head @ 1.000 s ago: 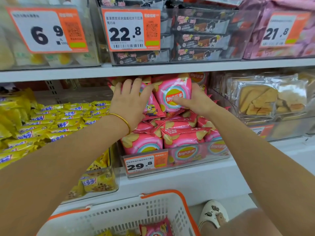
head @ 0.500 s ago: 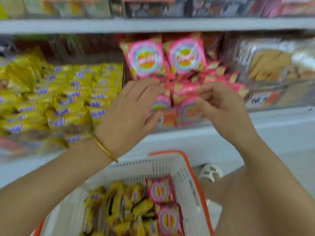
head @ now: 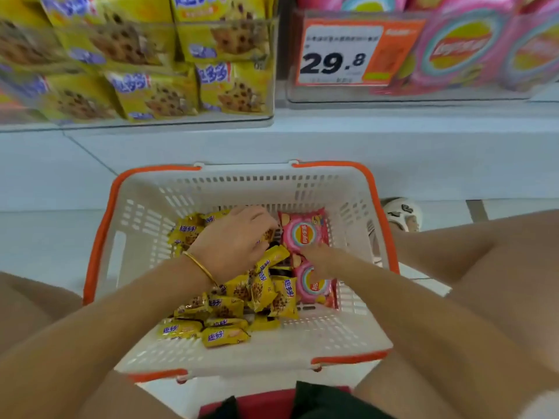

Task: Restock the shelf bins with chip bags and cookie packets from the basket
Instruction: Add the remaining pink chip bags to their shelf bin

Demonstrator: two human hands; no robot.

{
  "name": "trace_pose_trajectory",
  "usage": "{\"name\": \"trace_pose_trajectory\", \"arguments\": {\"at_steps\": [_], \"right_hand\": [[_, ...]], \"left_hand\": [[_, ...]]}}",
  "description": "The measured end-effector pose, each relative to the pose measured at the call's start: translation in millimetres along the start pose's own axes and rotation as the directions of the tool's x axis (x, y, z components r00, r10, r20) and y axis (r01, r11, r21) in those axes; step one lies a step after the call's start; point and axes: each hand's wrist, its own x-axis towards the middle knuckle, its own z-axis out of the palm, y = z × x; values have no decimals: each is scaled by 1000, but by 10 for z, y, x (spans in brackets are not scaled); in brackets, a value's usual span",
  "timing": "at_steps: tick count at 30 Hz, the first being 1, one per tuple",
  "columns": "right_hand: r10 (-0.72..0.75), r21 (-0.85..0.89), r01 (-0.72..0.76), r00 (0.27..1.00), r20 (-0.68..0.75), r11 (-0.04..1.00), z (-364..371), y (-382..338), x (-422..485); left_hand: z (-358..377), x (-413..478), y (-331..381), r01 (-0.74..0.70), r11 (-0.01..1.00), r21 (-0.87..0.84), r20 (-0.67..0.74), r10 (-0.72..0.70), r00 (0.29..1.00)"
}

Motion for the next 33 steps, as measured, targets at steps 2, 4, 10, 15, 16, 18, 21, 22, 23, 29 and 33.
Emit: {"name": "trace_pose_trajectory", "arguments": {"at_steps": [2, 4, 10, 15, 16, 18, 21, 22, 23, 29, 33], "right_hand": [[25, -14, -25, 999, -20, 1000, 175, -13, 126], [68, -17, -68, 997, -39, 998, 290, -18, 220], [105, -126, -98, 993, 53, 987, 157, 42, 233], [173, 132, -176, 984, 31, 975, -507, 218, -139], [179, 233, -175, 984, 5, 957, -671, 245, -295], [202, 518, -158, 979, -28, 840, -950, 299, -661], [208, 893, -77, 978, -19, 442, -1148, 355, -1121], [180, 956, -45, 984, -9, 291, -1179, 347, -1224], [141, 989, -13, 990, -7, 145, -1194, 330, -1302], [46, 962, 220, 975, -216, -160, -1327, 195, -1903], [208, 825, 488, 809, -550, 285, -1561, 257, -2416]], "left_hand": [[74, 18, -97, 40, 999, -16, 17, -40, 999], [107, 21, -156, 68, 997, -30, 42, -67, 997], [188, 78, -209, 112, 993, -49, 95, -107, 990], [140, 122, -117, 166, 976, -138, 143, -146, 979], [111, 127, -78, 187, 968, -169, 151, -162, 975], [35, 113, 6, 264, 932, -248, 176, -224, 958], [-94, 109, 133, 410, 818, -403, 215, -350, 912], [-146, 125, 192, 438, 760, -480, 240, -366, 899], [-208, 155, 265, 443, 701, -560, 255, -363, 896], [-893, 416, 567, 219, 787, -577, 4, -265, 964], [-1587, 436, 745, 131, 930, -342, 109, -99, 989]]}}
